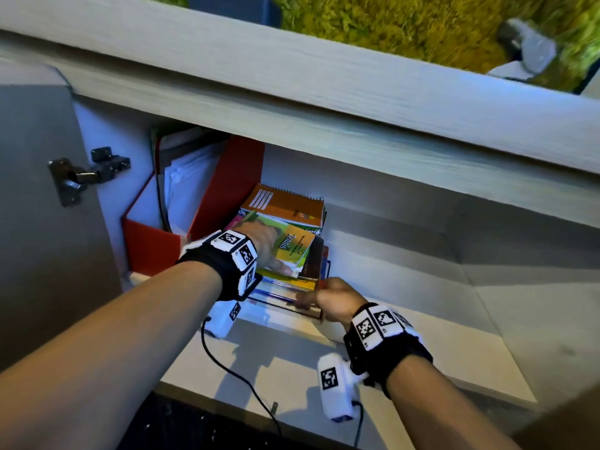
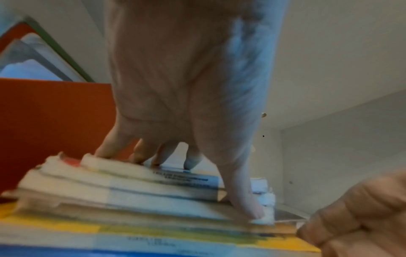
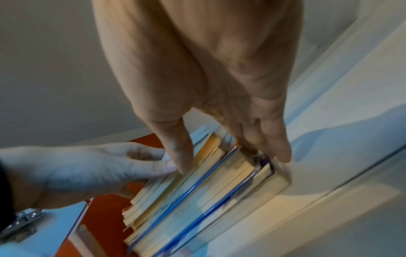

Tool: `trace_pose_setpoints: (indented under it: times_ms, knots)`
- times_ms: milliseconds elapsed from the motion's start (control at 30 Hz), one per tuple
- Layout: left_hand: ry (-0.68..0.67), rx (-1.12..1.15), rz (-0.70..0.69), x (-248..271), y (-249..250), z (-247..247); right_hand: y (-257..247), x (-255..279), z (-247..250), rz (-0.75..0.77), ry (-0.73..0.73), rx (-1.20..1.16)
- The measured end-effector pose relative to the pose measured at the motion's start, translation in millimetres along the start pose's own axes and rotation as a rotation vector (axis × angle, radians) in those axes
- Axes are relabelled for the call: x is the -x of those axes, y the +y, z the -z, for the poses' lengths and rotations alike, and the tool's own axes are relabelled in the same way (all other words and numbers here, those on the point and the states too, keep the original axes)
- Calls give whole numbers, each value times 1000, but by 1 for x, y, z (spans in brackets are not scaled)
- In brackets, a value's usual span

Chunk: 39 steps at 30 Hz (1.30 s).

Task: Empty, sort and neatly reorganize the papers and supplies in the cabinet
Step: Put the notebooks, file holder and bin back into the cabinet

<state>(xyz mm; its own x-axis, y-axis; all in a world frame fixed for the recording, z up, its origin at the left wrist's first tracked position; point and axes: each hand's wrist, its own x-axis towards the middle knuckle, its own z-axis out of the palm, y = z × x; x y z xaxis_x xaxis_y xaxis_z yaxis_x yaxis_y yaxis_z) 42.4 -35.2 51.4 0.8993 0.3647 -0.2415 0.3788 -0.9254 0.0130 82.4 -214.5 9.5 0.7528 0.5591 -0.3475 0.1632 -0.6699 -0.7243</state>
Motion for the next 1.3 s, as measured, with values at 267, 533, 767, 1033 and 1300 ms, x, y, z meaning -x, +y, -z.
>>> trace_pose_setpoints:
  times_ms: [267, 533, 767, 1033, 1300]
  knots:
    - [174, 171, 0, 57, 27, 10, -25, 86, 44, 372, 344, 296]
    - [581, 158, -128, 147, 59, 76, -87, 190, 101, 897, 726, 424]
    - [1029, 168, -158, 221, 63, 145, -132, 214, 143, 764, 847, 710]
    - [846, 242, -77, 220, 17, 226, -144, 186, 146, 469, 907, 1026]
    - [454, 278, -81, 191, -36, 311, -276, 196, 188, 32, 202, 870]
